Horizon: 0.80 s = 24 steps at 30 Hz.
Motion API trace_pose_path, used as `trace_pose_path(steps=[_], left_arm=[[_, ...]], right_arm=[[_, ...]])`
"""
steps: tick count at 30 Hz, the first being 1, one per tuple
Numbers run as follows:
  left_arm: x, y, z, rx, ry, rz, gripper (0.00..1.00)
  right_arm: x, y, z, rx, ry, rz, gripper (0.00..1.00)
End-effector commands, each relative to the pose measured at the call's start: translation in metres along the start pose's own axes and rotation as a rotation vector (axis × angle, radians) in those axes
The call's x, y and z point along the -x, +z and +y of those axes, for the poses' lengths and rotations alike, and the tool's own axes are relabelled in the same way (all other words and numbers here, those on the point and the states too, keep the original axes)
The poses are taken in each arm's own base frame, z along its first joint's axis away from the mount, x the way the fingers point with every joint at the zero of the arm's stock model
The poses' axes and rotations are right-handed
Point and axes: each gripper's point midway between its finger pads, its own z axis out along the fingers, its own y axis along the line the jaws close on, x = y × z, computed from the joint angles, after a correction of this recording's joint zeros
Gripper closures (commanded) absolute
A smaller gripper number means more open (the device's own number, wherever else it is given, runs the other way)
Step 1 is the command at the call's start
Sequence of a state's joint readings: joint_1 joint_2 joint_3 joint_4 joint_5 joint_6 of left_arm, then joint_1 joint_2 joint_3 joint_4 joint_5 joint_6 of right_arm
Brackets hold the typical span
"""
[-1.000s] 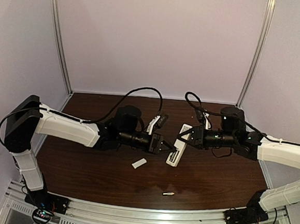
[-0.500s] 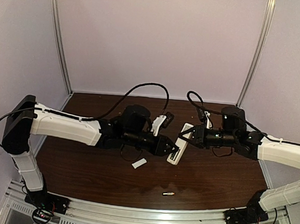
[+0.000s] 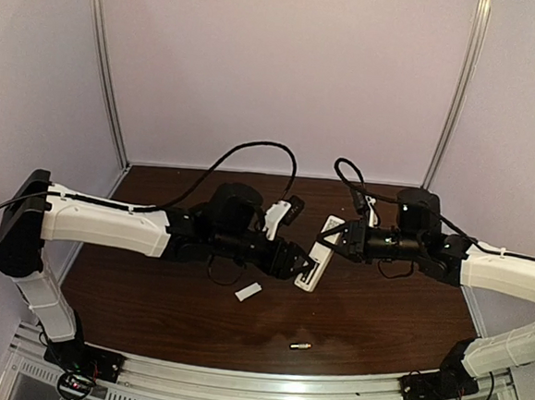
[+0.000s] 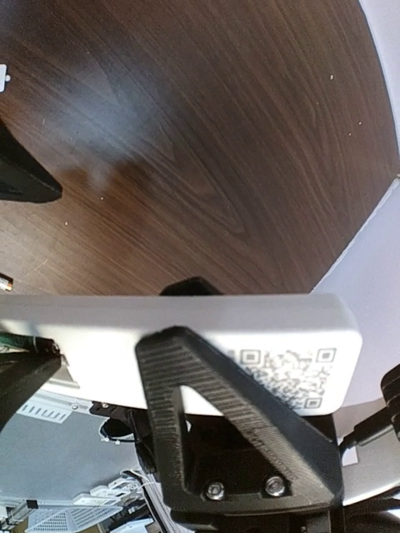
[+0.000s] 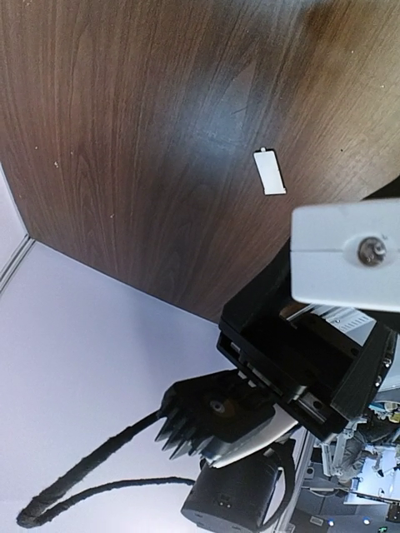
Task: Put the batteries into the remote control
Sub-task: Press the battery in the battery compartment, then pick up the battery from the corner of the board.
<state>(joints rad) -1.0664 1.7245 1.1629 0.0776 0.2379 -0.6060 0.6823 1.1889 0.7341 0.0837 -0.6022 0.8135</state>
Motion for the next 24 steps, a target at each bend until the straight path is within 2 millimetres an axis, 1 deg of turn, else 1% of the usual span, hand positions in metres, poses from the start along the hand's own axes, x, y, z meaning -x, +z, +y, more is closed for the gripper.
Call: trace_pose_path(steps=[1,4,5,7,9,11,12,14,17,19,20,24], left_arm=[[0.015,-0.028,-0.001,0.028,0.084,-0.042,0.35],[0.028,-0.046,-0.012,0.012,0.129,-0.093,0.32],[0.028,-0.051,-0.014,0.003,0.15,-0.097,0.32],[0.02,-0.056,-0.015,-0.003,0.187,-0.08,0.32],[0.004,-0.059,-0.014,-0.019,0.23,-0.043,0.35],[-0.02,-0.057,-0.013,-0.02,0.29,0.027,0.39],[-0.037,-0.054,-0.011,-0.009,0.318,0.09,0.41],[-0.065,-0.047,-0.013,0.002,0.394,0.19,0.46],[-0.102,-0.034,-0.018,0.011,0.486,0.333,0.54],[-0.119,-0.024,-0.021,0.002,0.508,0.397,0.59],[-0.125,-0.02,-0.026,-0.006,0.523,0.413,0.61],[-0.137,0.001,-0.037,-0.021,0.574,0.457,0.63]], right_arm=[[0.012,-0.012,0.022,0.092,-0.053,-0.055,1.0],[0.011,-0.015,0.01,0.072,-0.04,-0.06,1.0],[0.012,-0.017,0.006,0.064,-0.034,-0.065,1.0],[0.013,-0.021,-0.002,0.05,-0.019,-0.075,1.0],[0.015,-0.026,-0.012,0.032,0.001,-0.086,1.0],[0.017,-0.031,-0.023,0.01,0.026,-0.099,1.0],[0.018,-0.034,-0.029,0.0,0.04,-0.106,1.0],[0.017,-0.039,-0.04,-0.017,0.067,-0.114,1.0],[0.015,-0.046,-0.055,-0.041,0.104,-0.128,1.0],[0.014,-0.051,-0.064,-0.054,0.12,-0.14,1.0],[0.014,-0.054,-0.067,-0.058,0.124,-0.145,1.0],[0.013,-0.064,-0.079,-0.092,0.14,-0.161,1.0]])
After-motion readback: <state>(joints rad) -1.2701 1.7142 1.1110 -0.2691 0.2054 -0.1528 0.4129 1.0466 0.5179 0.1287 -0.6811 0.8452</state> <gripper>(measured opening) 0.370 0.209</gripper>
